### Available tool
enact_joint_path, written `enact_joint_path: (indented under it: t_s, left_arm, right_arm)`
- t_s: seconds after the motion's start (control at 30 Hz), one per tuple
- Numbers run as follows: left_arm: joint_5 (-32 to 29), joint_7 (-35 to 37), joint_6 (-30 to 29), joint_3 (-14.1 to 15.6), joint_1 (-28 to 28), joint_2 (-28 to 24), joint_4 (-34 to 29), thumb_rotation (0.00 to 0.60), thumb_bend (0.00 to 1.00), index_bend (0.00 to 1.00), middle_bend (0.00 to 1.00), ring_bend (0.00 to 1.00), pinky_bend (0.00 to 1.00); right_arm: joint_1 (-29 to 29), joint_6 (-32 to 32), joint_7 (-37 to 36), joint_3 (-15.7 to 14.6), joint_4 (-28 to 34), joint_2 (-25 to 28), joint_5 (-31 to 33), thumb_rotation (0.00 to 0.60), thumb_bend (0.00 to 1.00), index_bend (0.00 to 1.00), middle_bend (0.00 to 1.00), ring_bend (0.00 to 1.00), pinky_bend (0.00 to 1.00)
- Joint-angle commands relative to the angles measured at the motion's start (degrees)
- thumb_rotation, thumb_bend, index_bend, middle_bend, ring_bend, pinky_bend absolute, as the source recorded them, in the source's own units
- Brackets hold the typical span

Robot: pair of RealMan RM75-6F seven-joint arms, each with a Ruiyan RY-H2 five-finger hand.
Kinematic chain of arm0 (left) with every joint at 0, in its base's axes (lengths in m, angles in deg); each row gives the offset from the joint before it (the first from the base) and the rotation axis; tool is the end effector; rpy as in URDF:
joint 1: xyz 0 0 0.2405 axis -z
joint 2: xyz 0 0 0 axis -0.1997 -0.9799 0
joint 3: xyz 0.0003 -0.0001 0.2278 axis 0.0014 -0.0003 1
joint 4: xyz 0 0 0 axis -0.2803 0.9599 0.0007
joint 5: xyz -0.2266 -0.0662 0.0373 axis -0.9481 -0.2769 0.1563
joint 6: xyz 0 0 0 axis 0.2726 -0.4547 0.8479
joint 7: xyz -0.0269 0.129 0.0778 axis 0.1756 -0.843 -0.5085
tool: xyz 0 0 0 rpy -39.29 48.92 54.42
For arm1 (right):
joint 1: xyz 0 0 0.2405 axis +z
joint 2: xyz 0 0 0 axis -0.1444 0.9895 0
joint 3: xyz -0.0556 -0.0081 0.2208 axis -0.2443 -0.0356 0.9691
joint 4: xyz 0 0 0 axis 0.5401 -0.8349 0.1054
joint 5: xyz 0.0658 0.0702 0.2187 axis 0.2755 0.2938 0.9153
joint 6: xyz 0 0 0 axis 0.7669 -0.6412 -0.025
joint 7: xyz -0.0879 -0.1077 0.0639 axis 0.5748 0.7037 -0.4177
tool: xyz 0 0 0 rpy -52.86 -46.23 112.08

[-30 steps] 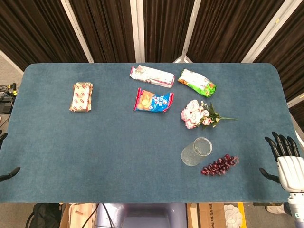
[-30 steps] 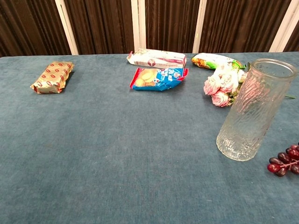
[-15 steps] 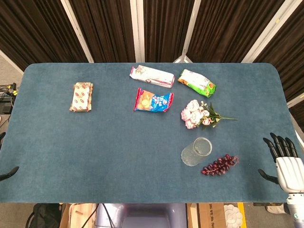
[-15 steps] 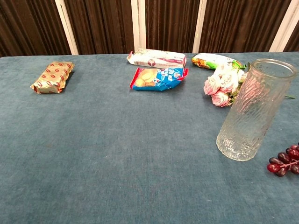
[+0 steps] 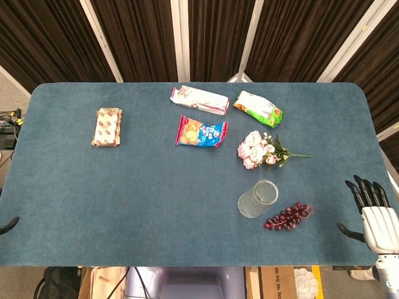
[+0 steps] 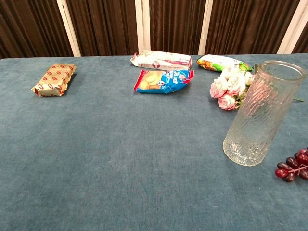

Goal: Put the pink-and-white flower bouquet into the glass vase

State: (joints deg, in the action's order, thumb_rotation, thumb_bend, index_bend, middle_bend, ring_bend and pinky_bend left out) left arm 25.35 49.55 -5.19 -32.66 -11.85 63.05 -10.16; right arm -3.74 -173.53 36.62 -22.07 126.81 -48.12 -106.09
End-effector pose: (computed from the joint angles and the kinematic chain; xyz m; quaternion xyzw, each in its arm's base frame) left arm -0.3095 0.1688 0.1580 -0.5412 -0.3376 -0.3947 0.6613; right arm -0.3039 -0.1909 0.1307 0.6025 -0.3802 0.3871 0.5853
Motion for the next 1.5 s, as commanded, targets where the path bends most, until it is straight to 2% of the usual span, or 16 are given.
enact_joint_path:
  t_s: [0.03,0.27,0.6,0.83,1.03,1.5]
  left_arm:
    - [-0.36,1.18,-0.05,-0.34,-0.23,0.12,0.37,0.6,0.15,0.07,0.03,0.0,0.02]
    - [2.56,4.56,-0.83,0.15,0.05,0.34,2.09,0.6,0.15,0.07,0.03,0.0,0.02]
    - [0.86,1.65,0.67,-0.2,0.44,0.69,0.98,0.6,0.15,0.07,0.03,0.0,0.02]
    - [0.5,0.87,0.29,-0.37,0.19,0.91,0.79,0.6,0.15,0.07,0.03,0.0,0.02]
    - [-0.45,0.16,0.56,-0.71,0.18,1.06,0.77,0.6,0.15,0.07,0.03,0.0,0.02]
    - [-0.93,-2.72,0.74,-0.93,0.39,1.99,0.38,0.6,0.15,0.07,0.03,0.0,0.02]
  right_arm:
    - [1.96,3.07,-0.08,0.86,-0.34,0.57,1.06,0.6,0.15,0.1,0.04,0.03,0.0]
    - [10.6,16.8,2.66,4.52,-1.25,1.63,7.31,0.6,0.15,0.08,0.04,0.01,0.0]
    - [22.17,33.92,8.85,8.84,-5.64,-1.99,20.0,0.6,0.15,0.08,0.03,0.0,0.0]
    - [27.41,39.54,12.26,9.86,-10.48,-6.02,26.61,0.6,0.15,0.08,0.03,0.0,0.0]
    - [30.95,42.52,11.85,11.03,-15.5,-10.1,30.57,0.6,0.15,0.08,0.03,0.0,0.0]
    - [35.31,47.48,7.72,11.44,-21.53,-14.98,31.73,0.6,0.15,0.08,0.03,0.0,0.0]
